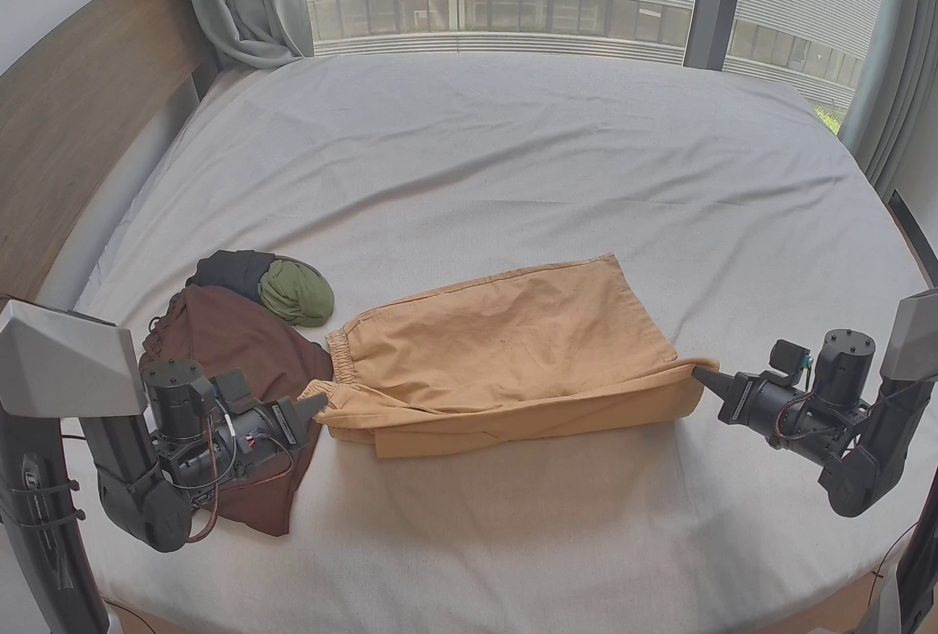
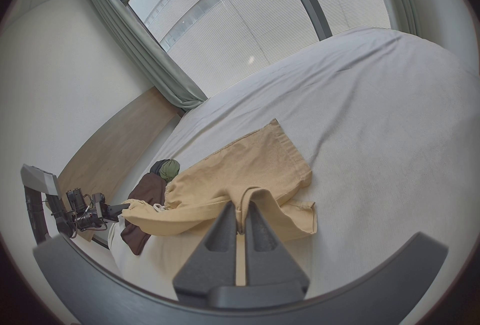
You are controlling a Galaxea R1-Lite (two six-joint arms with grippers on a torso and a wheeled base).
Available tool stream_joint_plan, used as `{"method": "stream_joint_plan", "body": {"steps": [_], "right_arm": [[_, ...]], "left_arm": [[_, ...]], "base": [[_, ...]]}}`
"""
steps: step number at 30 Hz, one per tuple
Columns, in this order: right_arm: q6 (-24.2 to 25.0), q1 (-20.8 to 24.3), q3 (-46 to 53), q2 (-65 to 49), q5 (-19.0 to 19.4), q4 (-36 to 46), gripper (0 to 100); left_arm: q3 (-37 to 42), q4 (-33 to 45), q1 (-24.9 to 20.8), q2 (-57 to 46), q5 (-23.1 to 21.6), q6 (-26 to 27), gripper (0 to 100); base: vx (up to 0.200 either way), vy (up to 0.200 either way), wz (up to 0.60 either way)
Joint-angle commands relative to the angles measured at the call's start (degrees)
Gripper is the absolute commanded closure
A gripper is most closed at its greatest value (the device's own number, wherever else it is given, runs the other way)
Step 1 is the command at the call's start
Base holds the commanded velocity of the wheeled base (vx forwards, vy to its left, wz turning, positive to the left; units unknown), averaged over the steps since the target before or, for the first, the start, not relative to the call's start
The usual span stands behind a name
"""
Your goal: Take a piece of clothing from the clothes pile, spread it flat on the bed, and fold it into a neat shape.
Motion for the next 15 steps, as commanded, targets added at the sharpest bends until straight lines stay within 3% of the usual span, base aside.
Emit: {"method": "stream_joint_plan", "body": {"steps": [1,7,15], "right_arm": [[-0.1,-0.1,-1.2,-0.1,0.0,-0.1,100],[-0.1,-0.1,-3.3,-0.2,0.0,1.2,100],[-0.1,-0.7,-9.9,-3.5,0.0,10.3,100]], "left_arm": [[-0.7,-0.1,-0.1,0.2,0.7,-0.2,100],[-1.4,-0.1,-0.2,0.2,1.1,-0.8,100],[-2.2,-0.1,-0.1,0.3,1.2,-1.4,100]], "base": [[0.000,0.000,0.00],[0.000,0.000,0.00],[0.000,0.000,0.00]]}}
